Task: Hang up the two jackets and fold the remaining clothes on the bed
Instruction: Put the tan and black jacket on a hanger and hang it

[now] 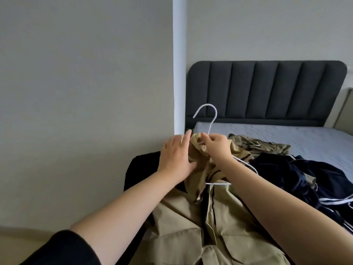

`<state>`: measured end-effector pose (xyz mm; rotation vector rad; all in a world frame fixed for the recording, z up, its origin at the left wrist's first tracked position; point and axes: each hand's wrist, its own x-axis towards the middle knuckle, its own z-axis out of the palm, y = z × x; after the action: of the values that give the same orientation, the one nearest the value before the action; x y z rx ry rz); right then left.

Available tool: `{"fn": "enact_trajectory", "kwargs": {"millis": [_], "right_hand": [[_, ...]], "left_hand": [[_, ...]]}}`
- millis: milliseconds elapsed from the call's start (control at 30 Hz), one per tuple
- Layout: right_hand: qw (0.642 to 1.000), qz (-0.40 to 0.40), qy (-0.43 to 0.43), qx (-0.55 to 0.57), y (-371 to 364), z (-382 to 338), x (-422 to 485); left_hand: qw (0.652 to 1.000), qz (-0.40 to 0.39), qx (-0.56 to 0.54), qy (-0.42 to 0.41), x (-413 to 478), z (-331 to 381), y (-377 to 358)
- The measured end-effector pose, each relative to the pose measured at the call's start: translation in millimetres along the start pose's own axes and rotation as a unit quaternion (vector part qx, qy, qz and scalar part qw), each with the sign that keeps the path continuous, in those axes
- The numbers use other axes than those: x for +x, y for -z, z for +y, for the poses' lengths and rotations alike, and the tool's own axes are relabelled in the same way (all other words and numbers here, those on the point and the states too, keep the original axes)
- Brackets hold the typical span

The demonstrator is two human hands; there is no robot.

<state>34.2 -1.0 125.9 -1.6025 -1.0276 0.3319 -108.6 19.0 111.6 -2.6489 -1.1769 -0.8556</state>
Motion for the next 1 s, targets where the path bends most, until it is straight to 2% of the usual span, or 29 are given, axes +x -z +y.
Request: {"fn": "enact_trajectory", "kwargs": {"millis": [67, 167, 267, 367, 467, 533, 600, 733, 833, 900, 1000], "right_hand": [[0.999, -0.009, 0.029, -0.013, -6, -10, -1], [0.995, -0.072, 0.049, -0.045, -8, -20, -2], [0.993, -0.085, 0.066, -0.045, -7, -23, 1], [0.996, -0.003, 0.081, -0.024, 1, -13, 7], [0.987, 0.127, 0.081, -0.064, 13, 12, 11], [0.976, 0.191, 0.051, -0.087, 21, 31, 13], [0.974, 0.209, -0.016, -0.087, 25, 47, 16], [0.976, 0.150, -0.141, -0.066, 22, 71, 19], [0.968, 0.034, -0.242, -0.060, 17, 83, 19], [0.961, -0.039, -0.261, -0.079, 16, 91, 19], [0.967, -0.025, -0.240, -0.083, 16, 100, 19]], "left_hand": [[0.997, -0.034, -0.044, 0.050, 11, -6, 2], [0.995, -0.046, -0.058, 0.073, 16, -20, 1], [0.989, -0.029, -0.108, 0.101, 8, -30, -4], [0.979, 0.004, -0.131, 0.156, 2, -40, -10], [0.968, 0.016, -0.145, 0.206, -1, -52, -13], [0.957, 0.026, -0.182, 0.224, -2, -58, -13], [0.950, 0.040, -0.199, 0.236, -3, -60, -12], [0.950, 0.048, -0.200, 0.237, -4, -58, -12], [0.947, 0.050, -0.216, 0.233, -3, -55, -12], [0.948, 0.050, -0.215, 0.231, -2, -55, -11], [0.951, 0.039, -0.217, 0.217, -2, -56, -12]]}}
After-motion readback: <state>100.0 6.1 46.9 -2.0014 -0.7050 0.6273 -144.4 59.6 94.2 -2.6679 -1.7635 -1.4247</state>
